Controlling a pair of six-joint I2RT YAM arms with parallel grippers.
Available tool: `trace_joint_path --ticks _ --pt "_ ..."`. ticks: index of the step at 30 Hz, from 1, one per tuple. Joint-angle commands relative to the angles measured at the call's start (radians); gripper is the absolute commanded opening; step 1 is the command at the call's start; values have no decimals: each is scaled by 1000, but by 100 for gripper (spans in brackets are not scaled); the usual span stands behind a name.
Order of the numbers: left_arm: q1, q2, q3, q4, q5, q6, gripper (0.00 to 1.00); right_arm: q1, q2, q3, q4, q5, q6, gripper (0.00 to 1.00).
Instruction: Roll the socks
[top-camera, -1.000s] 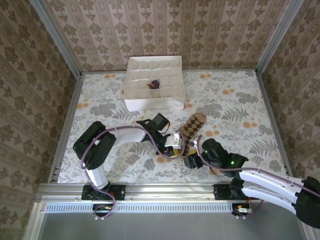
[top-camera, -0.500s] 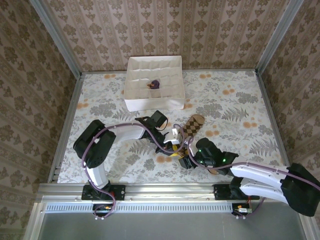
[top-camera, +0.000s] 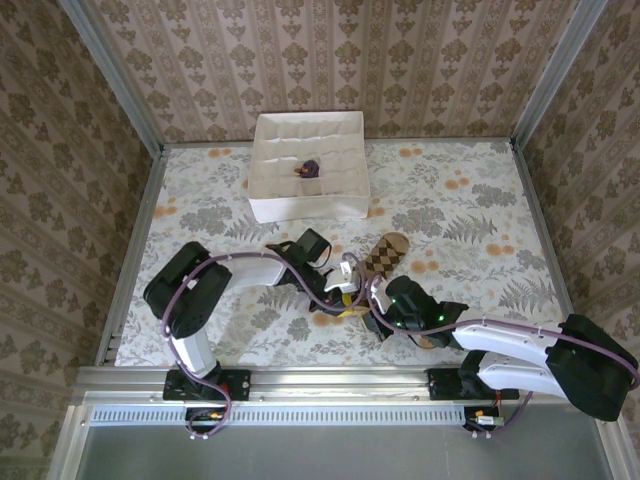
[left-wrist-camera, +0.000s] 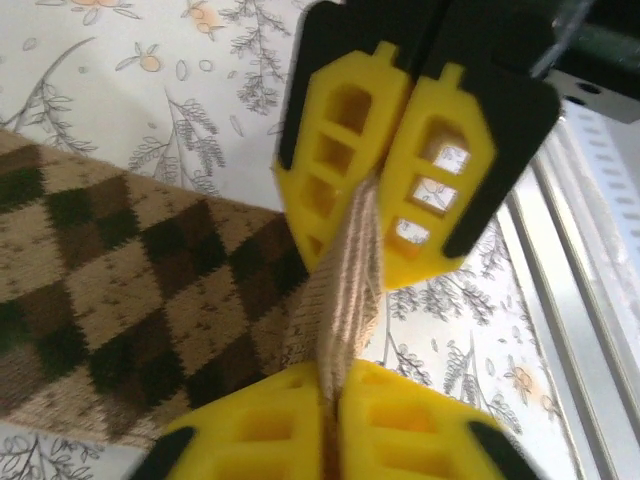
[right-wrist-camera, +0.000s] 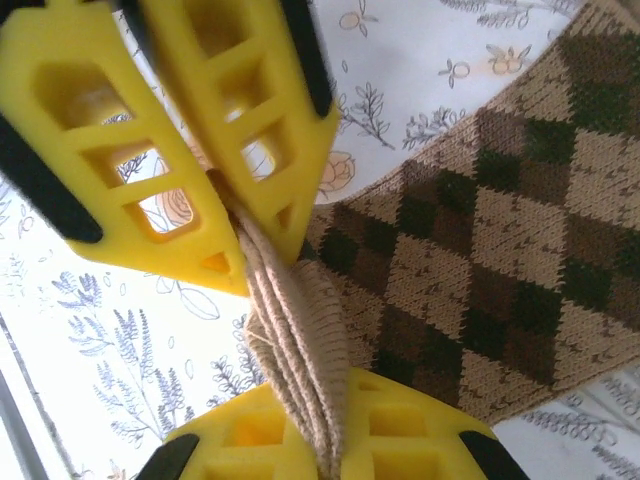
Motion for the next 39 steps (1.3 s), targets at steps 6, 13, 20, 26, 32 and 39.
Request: trace_joint_path --ticks 6,13,20,26,32,39 --pt "-11 -232 -213 308 -295 -22 34 -155 -7 46 -204 -78 273 0" --pt "-25 -361 -320 401 -433 72 42 -288 143 126 -344 -227 297 0" --pt "-170 -386 -342 400 -634 278 39 -336 321 201 -404 -269 318 0" --pt "-249 -333 -320 408 -688 357 36 -337 398 256 -437 -285 304 0" --pt "-233 -252 -271 478 -614 236 41 -337 369 265 -432 -307 262 0" --pt "-143 -234 -334 726 -475 -45 50 -298 225 271 -445 -281 107 0"
